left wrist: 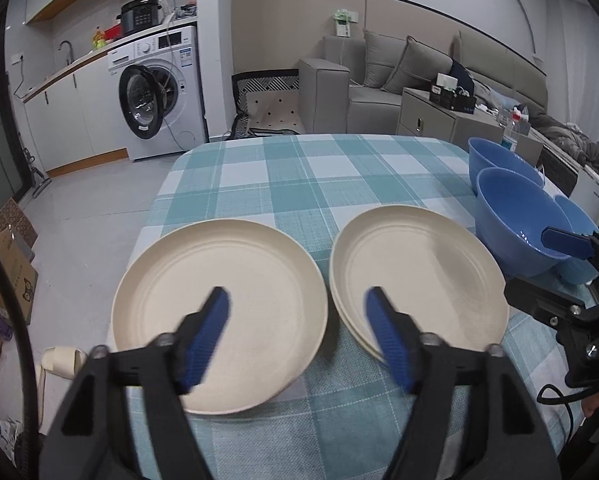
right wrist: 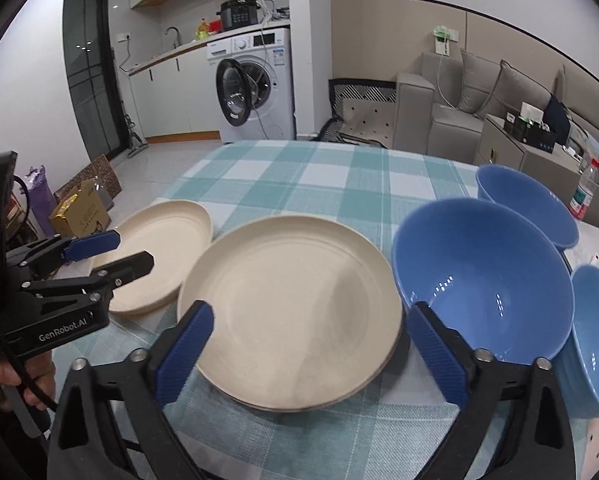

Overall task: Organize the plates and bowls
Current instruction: 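Withdraw both open grippers from the plate stack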

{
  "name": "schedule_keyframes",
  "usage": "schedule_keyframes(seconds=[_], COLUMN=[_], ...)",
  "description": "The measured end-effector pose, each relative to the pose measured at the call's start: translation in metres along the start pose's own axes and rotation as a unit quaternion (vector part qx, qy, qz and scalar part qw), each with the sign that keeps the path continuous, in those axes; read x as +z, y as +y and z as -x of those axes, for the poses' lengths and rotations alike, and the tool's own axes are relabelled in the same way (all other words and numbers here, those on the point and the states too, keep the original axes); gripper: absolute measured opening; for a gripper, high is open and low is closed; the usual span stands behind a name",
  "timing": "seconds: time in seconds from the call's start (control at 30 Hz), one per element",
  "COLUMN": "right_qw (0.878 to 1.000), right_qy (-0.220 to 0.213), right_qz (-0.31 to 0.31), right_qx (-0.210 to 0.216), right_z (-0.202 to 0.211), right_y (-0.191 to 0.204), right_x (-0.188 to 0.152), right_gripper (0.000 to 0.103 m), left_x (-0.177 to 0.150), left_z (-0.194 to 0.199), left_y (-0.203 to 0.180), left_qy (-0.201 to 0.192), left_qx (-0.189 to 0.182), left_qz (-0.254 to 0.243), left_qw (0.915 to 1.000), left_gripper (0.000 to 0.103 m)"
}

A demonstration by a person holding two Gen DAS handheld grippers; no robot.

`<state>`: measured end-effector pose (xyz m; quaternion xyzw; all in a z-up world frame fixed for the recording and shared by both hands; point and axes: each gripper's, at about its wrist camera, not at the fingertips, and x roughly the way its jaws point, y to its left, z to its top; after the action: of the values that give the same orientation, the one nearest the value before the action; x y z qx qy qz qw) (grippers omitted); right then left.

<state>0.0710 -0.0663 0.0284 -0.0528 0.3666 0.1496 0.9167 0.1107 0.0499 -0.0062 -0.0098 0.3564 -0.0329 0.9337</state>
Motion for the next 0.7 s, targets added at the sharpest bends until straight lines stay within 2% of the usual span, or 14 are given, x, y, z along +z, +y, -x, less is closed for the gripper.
schedule_keyframes(seconds=[0.03, 0.13, 0.17, 0.2, 0.7], right_qw=[1.0, 1.0, 1.0, 1.0, 0.998], right_qy=[-0.002, -0.004, -0.004, -0.005, -0.013], right_qz=[0.002, 0.011, 0.011, 0.011, 0.034], right_qx=[-0.004, -0.002, 0.0, 0.002, 0.053], right_z=[0.001, 0.0, -0.001, -0.002, -0.011], right_y=[0.003, 0.009, 0.01, 0.012, 0.043], right_x=[0.002, 0.006, 0.006, 0.007, 0.041], right_gripper=[0.102, 0.102, 0.102, 0.102, 0.102], left_x=[0.0, 0.003, 0.004, 0.004, 0.006], left_z=[0.002, 0.009, 0.011, 0.014, 0.025], left_y=[0.003, 0.009, 0.013, 0.016, 0.061], left_qy=[-0.005, -0.015, -0.018, -0.022, -0.032], left_qx=[0.001, 0.008, 0.012, 0.016, 0.051], left_qz=[0.002, 0.006, 0.011, 0.016, 0.065], left_qw=[1.0, 0.9998, 0.9997, 0.9995, 0.996], left_gripper=[0.088, 0.094, 0.101, 0.103, 0.103])
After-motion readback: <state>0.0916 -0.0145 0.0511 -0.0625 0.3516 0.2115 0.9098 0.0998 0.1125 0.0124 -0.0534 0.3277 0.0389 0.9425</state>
